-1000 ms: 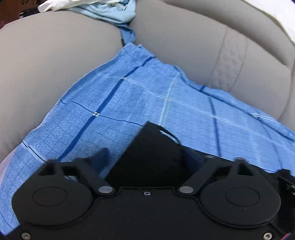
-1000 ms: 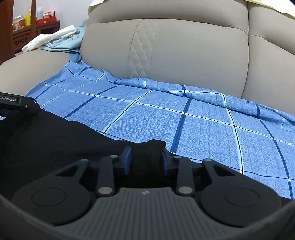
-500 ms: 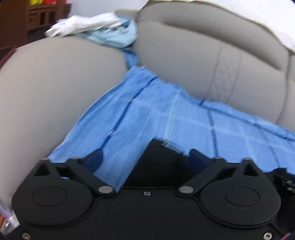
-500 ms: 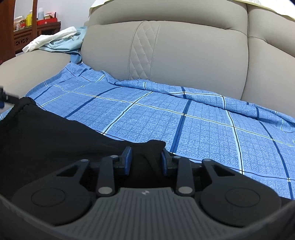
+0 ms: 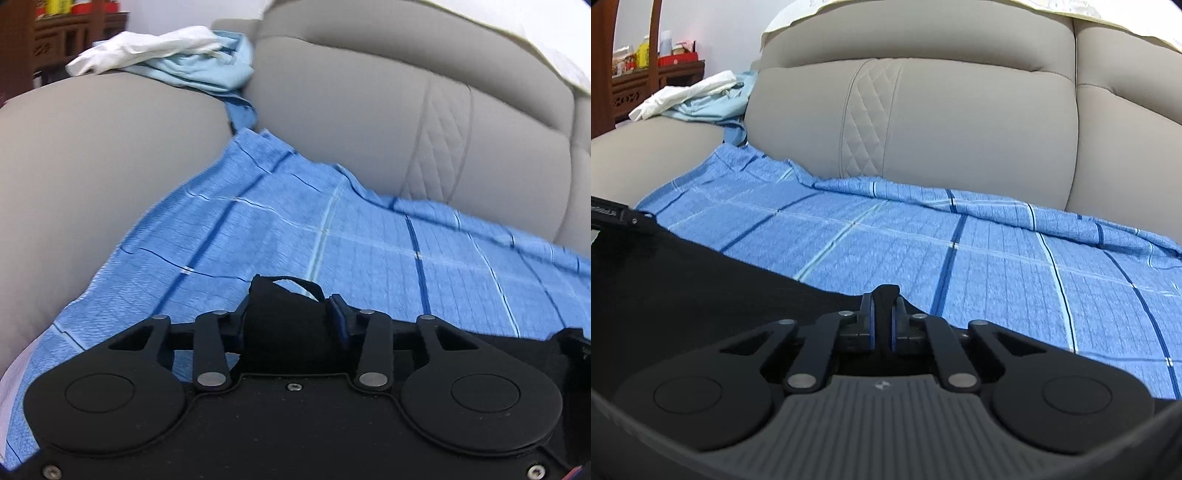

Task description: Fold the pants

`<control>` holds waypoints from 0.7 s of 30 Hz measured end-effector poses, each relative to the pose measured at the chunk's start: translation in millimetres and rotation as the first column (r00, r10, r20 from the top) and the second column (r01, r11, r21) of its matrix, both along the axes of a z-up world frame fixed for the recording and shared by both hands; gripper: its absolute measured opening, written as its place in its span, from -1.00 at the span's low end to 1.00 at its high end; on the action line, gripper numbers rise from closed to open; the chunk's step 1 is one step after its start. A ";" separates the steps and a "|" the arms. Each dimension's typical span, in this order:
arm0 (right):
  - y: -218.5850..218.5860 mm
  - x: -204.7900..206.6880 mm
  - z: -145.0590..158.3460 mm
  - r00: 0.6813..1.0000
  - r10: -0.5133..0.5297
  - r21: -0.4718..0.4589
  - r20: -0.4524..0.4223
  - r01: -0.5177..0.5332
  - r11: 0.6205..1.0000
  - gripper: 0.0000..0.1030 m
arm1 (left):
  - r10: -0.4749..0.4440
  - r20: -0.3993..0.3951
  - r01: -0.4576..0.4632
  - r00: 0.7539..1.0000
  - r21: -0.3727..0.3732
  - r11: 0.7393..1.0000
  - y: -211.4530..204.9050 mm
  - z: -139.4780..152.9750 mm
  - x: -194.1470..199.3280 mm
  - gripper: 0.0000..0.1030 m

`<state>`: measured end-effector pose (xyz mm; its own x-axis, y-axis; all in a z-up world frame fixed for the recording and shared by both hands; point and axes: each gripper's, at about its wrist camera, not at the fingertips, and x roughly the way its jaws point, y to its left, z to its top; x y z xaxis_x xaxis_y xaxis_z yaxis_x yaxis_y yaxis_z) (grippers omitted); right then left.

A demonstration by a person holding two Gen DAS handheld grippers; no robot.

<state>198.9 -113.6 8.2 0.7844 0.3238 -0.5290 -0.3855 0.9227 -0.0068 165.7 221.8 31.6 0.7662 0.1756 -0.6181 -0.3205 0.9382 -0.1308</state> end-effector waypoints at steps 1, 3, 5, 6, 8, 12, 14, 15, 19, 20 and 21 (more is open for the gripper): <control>1.5 3.1 1.6 1.000 0.001 0.010 0.003 -0.001 1.000 -0.83 | 0.016 0.008 -0.016 1.000 -0.002 1.000 4.8 1.2 0.4 -0.27; 6.9 13.6 5.9 1.000 0.004 0.030 0.015 -0.005 1.000 -0.84 | 0.044 0.013 -0.044 0.999 0.008 0.999 14.7 4.6 3.6 -0.30; 16.6 28.4 10.9 1.000 0.016 0.051 0.027 -0.018 0.999 -0.84 | 0.078 0.019 -0.078 0.997 0.015 0.997 26.4 9.7 11.6 -0.36; 22.8 37.1 12.8 0.999 0.022 0.063 0.027 -0.024 0.998 -0.84 | 0.094 0.023 -0.094 0.995 0.019 0.995 32.2 11.1 15.3 -0.36; 35.5 53.9 14.0 0.999 0.032 0.085 0.020 -0.034 0.996 -0.84 | 0.119 0.015 -0.119 0.993 0.037 0.992 42.1 11.7 24.0 -0.36; 59.5 76.4 4.8 0.998 0.047 0.059 -0.035 -0.045 0.997 -0.67 | 0.126 -0.038 -0.122 0.991 0.110 0.986 47.8 2.7 36.0 -0.19; 59.7 75.6 3.5 0.998 0.027 0.052 -0.053 -0.025 0.998 -0.17 | 0.169 -0.057 -0.156 0.984 0.180 0.971 46.2 2.8 38.3 -0.14; 53.9 70.4 6.3 0.999 0.024 0.076 -0.046 -0.021 0.997 -0.14 | 0.189 -0.059 -0.174 0.980 0.199 0.964 47.0 6.2 36.9 -0.05; 22.8 38.2 20.4 0.999 0.031 0.166 -0.025 -0.027 0.986 0.24 | 0.168 -0.001 -0.167 0.986 0.121 0.979 49.5 30.3 7.4 0.37; 14.4 26.0 22.9 0.999 0.033 0.174 -0.019 -0.029 0.984 0.25 | 0.150 0.010 -0.150 0.989 0.111 0.982 45.5 36.9 -3.8 0.39; 7.3 12.2 24.3 1.000 0.028 0.173 -0.009 -0.026 0.985 0.28 | 0.135 0.017 -0.136 0.991 0.104 0.985 40.7 42.7 -14.9 0.42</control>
<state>211.1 -106.4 32.5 0.7683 0.4325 -0.4718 -0.4096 0.8987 0.1568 150.9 262.6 74.3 0.7372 0.3415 -0.5830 -0.4446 0.8949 -0.0381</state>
